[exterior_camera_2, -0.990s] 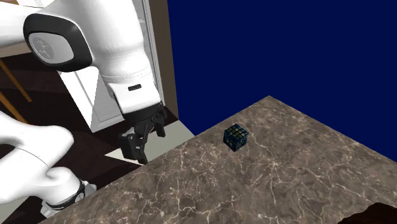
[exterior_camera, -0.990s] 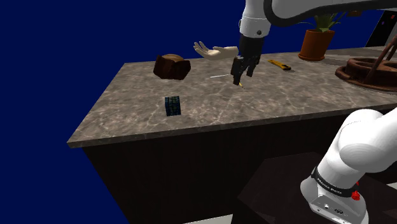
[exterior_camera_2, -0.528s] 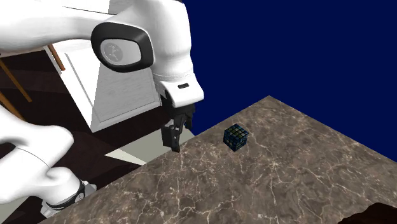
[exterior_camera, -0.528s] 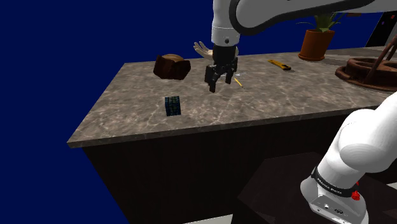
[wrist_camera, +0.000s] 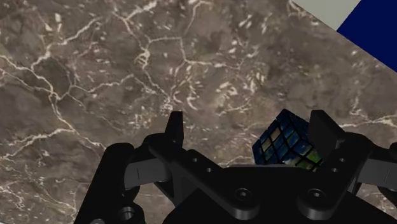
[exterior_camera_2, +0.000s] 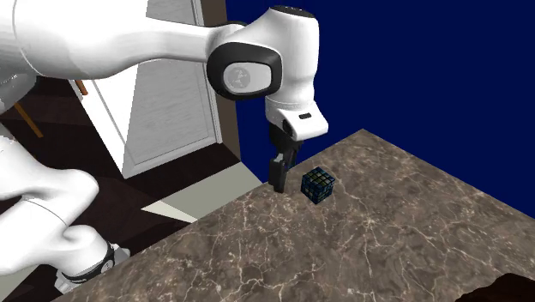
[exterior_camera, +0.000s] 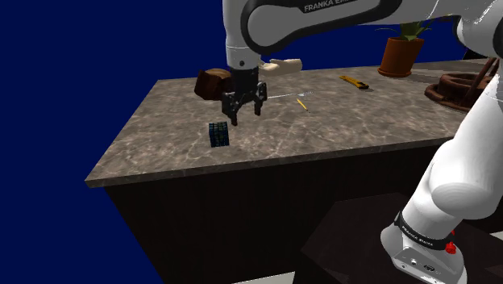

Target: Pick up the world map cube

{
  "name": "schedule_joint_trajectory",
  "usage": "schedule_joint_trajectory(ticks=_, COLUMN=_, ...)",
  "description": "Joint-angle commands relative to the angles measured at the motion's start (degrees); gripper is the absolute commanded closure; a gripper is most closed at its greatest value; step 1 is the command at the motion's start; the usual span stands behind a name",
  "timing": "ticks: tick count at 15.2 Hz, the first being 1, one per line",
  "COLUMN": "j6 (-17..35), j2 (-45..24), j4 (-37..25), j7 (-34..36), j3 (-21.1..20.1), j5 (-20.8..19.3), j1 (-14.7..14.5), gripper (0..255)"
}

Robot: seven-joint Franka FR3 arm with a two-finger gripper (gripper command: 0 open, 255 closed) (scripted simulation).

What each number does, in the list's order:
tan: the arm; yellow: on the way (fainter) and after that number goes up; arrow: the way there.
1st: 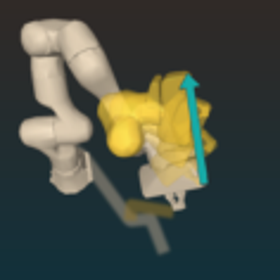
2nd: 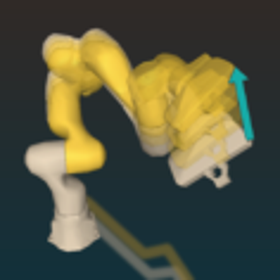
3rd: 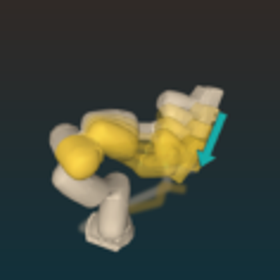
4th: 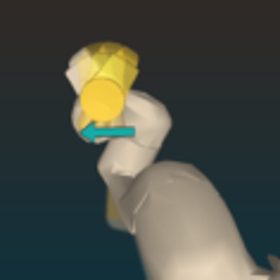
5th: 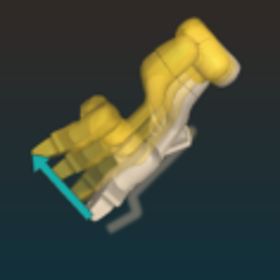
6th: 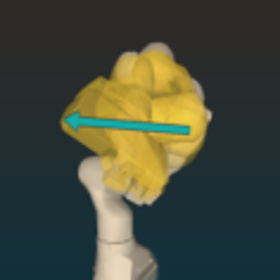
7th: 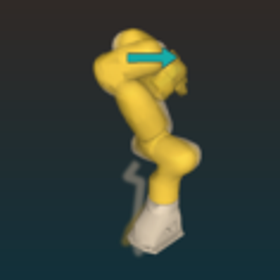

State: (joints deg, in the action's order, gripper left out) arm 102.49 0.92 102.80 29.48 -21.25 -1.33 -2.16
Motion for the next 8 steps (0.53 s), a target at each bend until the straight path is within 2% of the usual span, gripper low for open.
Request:
schedule_joint_trajectory(ticks=1, j6=-0.8, j2=-5.5, j4=-5.4, j7=2.8, j3=-0.9, j5=-1.5, j1=-0.9, gripper=0)
schedule_joint_trajectory(ticks=6, j6=-4.0, j2=-18.0, j4=-19.0, j7=8.2, j3=-1.8, j5=-5.0, j1=-4.2, gripper=0)
schedule_joint_trajectory(ticks=8, j6=-2.4, j2=-17.9, j4=-17.4, j7=8.2, j3=-1.7, j5=-5.0, j1=-4.2, gripper=0)
